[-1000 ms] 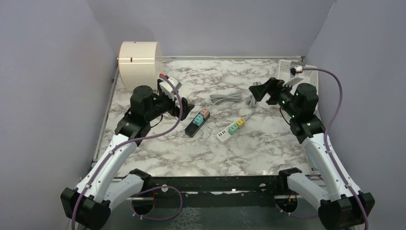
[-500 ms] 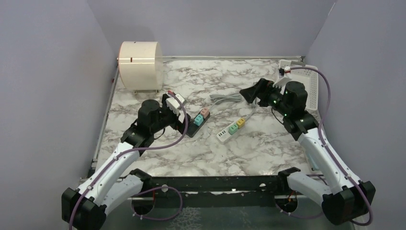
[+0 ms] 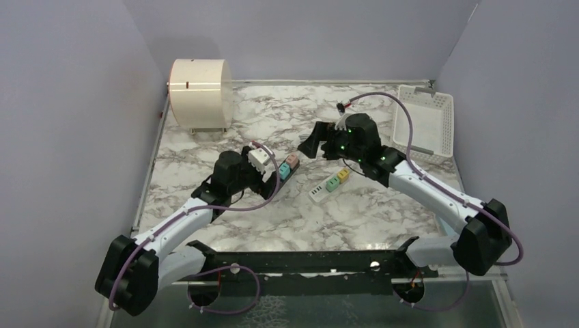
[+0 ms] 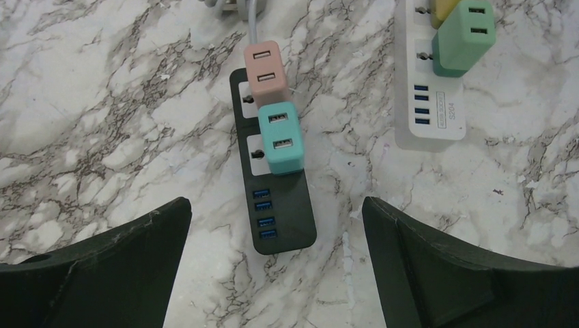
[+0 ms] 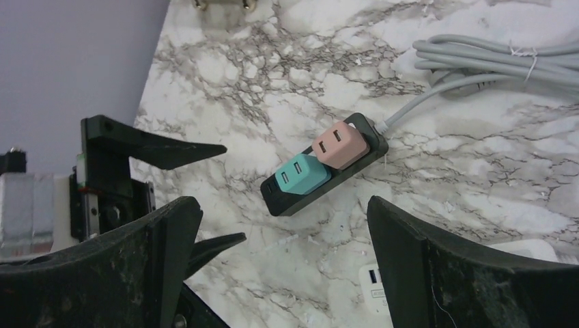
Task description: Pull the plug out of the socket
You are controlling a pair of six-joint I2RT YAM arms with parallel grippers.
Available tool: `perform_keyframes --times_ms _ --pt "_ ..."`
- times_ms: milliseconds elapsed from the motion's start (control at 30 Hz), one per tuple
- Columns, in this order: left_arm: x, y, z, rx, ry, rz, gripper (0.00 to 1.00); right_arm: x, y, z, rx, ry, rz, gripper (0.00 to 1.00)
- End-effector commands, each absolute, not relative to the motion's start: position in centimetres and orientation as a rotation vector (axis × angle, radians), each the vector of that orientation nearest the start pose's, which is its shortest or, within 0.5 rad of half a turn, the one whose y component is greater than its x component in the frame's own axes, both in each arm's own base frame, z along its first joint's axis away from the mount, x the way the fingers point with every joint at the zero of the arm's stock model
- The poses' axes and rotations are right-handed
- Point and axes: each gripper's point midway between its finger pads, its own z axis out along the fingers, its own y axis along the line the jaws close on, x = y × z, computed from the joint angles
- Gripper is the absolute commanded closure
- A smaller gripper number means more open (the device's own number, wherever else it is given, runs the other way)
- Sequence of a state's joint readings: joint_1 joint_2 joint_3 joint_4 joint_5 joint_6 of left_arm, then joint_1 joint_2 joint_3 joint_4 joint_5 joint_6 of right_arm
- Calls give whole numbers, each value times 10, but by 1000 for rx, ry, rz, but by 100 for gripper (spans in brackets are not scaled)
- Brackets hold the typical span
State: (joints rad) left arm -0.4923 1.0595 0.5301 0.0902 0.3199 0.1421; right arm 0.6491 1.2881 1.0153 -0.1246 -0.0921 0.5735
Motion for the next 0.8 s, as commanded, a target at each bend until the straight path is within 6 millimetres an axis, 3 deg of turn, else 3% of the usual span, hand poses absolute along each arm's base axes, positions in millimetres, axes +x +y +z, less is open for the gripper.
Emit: perform_keyframes --times_ms 0,133,267,367,533,667,767 --pt "272 -208 144 799 1727 -536 1 309 305 229 -102 2129 904 0" --pt "256 -215 118 867 1749 -558 1 302 339 200 -55 2337 970 6" --pt "262 -208 105 841 1792 -479 3 291 355 167 155 2598 983 9" --pt "264 -206 106 822 1791 -463 2 285 358 165 259 2704 879 6" --pt "270 -210 100 833 1832 -461 3 283 345 157 536 2871 575 5" --pt "268 -224 85 910 1902 -528 11 272 357 147 603 3006 526 9" --pt "263 -231 78 940 1942 -584 12 267 357 136 636 3006 452 10"
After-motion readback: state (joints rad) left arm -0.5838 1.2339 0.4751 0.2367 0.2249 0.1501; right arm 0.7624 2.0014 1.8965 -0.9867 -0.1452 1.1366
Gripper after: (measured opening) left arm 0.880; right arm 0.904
